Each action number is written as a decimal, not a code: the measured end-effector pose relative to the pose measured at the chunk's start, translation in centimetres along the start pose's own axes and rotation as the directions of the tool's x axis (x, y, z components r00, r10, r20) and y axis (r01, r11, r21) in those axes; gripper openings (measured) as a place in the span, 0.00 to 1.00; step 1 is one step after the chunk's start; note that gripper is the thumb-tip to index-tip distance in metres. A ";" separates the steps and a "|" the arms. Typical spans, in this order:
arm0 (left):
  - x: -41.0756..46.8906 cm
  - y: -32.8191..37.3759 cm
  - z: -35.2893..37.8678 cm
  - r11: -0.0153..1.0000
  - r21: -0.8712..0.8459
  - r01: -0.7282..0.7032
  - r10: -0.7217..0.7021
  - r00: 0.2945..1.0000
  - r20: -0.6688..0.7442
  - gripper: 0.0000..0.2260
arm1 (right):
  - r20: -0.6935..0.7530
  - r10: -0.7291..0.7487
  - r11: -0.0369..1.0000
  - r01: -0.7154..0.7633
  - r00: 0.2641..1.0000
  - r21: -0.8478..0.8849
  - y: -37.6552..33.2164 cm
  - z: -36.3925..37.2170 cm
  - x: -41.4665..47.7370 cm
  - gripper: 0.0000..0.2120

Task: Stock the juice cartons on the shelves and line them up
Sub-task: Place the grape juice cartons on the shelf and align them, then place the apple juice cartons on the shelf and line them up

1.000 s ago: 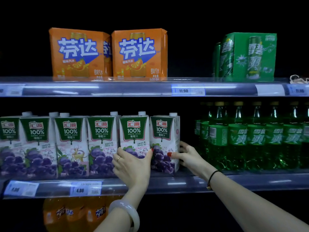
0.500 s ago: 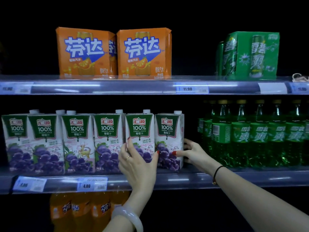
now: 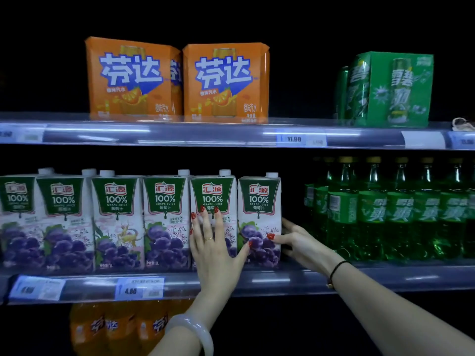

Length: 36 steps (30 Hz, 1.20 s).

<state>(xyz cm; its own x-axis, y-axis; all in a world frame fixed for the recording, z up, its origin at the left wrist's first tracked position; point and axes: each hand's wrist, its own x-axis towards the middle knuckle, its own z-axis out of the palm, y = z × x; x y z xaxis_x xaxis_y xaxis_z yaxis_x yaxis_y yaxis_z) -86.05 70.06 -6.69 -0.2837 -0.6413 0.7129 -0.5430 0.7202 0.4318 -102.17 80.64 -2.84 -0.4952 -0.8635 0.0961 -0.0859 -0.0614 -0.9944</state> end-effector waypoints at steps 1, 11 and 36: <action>0.0 0.1 0.0 1.000 -0.003 0.000 0.000 1.000 0.001 0.46 | 0.005 -0.005 0.999 0.005 1.000 -0.053 -0.1 0.1 -0.3 0.34; -1.0 0.0 -1.0 0.995 -0.039 -0.087 0.089 0.995 0.045 0.42 | -0.215 -0.096 0.924 0.007 0.972 -0.381 0.2 0.5 -2.7 0.29; -11.3 30.9 3.4 0.916 -0.389 -0.098 0.337 0.714 0.613 0.18 | -0.493 -0.133 0.699 -0.271 0.860 -0.662 -2.4 -27.3 -26.6 0.19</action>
<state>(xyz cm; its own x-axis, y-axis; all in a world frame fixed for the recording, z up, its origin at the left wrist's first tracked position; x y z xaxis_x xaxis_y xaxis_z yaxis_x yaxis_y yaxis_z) -102.32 98.66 -3.24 -0.8705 -0.3773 0.3160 -0.1617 0.8257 0.5405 -112.38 117.44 -1.77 -0.8407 -0.4870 0.2368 -0.4977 0.5225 -0.6923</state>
